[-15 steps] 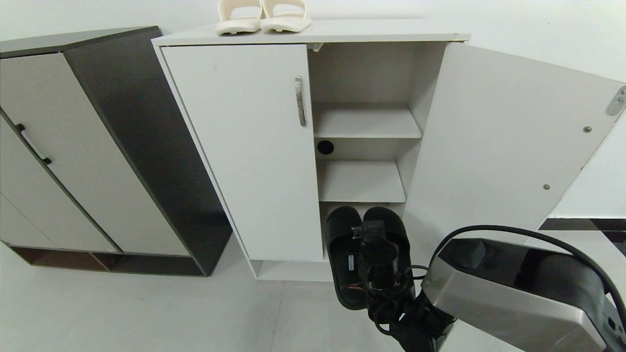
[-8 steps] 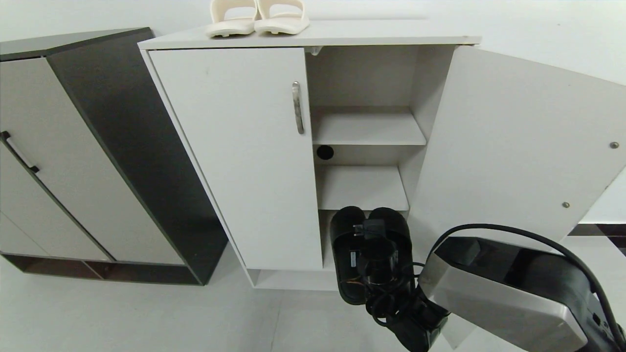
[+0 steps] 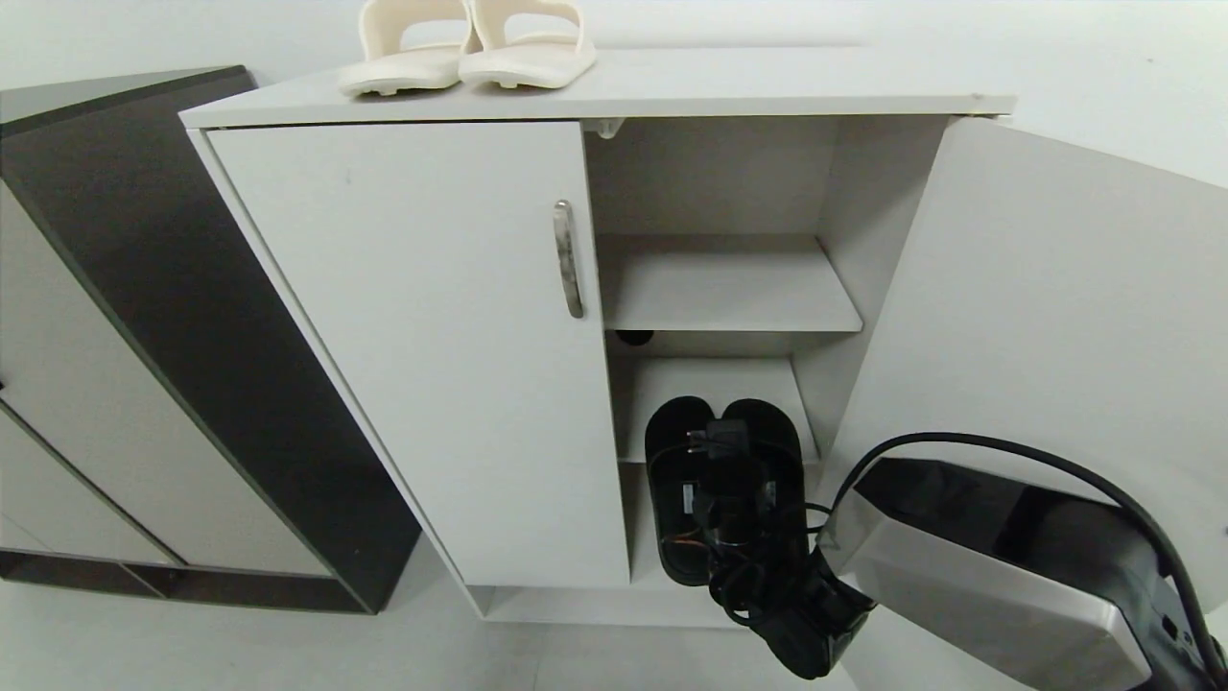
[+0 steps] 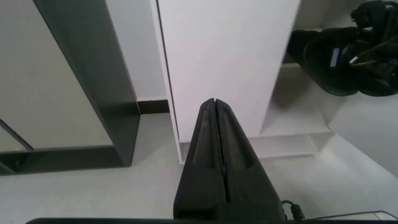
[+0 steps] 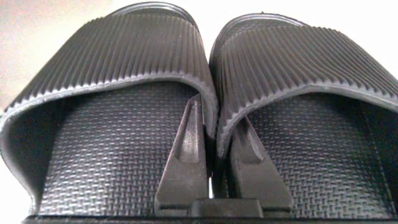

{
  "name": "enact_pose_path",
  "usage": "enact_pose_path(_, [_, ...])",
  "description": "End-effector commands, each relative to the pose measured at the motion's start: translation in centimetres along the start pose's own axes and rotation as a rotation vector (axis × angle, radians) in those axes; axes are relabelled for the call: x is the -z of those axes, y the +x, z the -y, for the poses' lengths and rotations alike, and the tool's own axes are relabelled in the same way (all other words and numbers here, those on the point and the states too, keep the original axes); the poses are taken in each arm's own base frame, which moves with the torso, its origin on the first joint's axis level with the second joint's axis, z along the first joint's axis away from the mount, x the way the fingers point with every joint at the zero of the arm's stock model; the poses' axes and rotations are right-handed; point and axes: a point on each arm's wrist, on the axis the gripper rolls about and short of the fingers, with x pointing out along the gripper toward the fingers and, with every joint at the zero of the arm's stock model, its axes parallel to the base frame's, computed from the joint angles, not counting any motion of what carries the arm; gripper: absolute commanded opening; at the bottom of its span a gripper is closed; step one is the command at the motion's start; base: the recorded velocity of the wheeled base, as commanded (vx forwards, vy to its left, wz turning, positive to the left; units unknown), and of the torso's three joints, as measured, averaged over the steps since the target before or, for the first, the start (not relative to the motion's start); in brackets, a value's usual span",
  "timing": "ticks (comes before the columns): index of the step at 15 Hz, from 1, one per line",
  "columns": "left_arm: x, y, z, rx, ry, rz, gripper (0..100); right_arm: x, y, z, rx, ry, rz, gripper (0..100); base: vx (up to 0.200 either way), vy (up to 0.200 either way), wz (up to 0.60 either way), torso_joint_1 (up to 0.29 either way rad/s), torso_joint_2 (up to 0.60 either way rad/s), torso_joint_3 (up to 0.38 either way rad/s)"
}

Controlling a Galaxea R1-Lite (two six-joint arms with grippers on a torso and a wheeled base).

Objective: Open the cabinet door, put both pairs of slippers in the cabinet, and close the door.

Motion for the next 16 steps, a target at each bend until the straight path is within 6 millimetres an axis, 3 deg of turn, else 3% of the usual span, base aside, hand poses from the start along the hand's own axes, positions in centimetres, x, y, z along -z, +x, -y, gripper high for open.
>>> enact_pose_path(1, [0.0,0.0,0.0,0.001,0.0,-0.002,0,0.0,0.1,0.0,0.001,0.004,0.003,0,0.0,0.0,0.0,0.0,0.0,0.0])
enact_pose_path(5, [0.0,0.0,0.0,0.001,-0.003,-0.002,0,0.3,2.1,-1.2,0.011,0.017,0.013,0,0.0,0.0,0.0,0.0,0.0,0.0])
enact_pose_path(9, [0.0,0.0,0.0,0.001,-0.003,-0.002,0,0.2,5.0,-0.7,0.06,0.038,0.028,0,0.0,0.0,0.0,0.0,0.0,0.0])
enact_pose_path(16, [0.0,0.0,0.0,-0.002,-0.003,-0.002,0,-2.1,9.1,-0.1,0.112,0.034,0.012,0,0.0,0.0,0.0,0.0,0.0,0.0])
